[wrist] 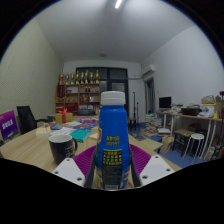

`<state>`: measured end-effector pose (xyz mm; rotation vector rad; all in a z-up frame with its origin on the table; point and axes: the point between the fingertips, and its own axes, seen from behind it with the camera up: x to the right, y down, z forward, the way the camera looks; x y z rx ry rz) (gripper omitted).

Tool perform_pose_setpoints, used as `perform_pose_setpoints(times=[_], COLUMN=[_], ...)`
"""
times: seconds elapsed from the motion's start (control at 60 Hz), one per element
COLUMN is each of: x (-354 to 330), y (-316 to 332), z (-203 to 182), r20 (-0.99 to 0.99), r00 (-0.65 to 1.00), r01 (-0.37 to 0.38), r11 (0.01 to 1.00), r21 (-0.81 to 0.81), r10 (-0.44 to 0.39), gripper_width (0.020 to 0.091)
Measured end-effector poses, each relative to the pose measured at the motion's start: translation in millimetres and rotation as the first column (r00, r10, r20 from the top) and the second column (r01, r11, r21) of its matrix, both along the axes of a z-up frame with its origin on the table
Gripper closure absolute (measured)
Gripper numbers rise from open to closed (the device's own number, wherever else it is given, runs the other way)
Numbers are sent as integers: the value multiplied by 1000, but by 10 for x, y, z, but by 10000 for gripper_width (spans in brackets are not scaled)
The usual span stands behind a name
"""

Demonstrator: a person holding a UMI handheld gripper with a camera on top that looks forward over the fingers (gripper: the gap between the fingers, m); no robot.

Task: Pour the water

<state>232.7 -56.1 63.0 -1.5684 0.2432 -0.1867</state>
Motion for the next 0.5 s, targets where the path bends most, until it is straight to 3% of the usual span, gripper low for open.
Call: perform_pose_setpoints(times=[0.167, 0.267, 0.4, 0.5], x=[-78, -59, -44, -47], y=[12, 23, 180, 326], z=[29, 190, 650, 1044], r20=[93, 363, 803, 967], r00=[995, 931, 596, 236], r01=[-28, -8, 105, 168], r11=[999, 997, 990, 977], r21=[-16, -72, -95, -134], r10=[29, 34, 14, 92], gripper_width=[617, 639, 642, 639])
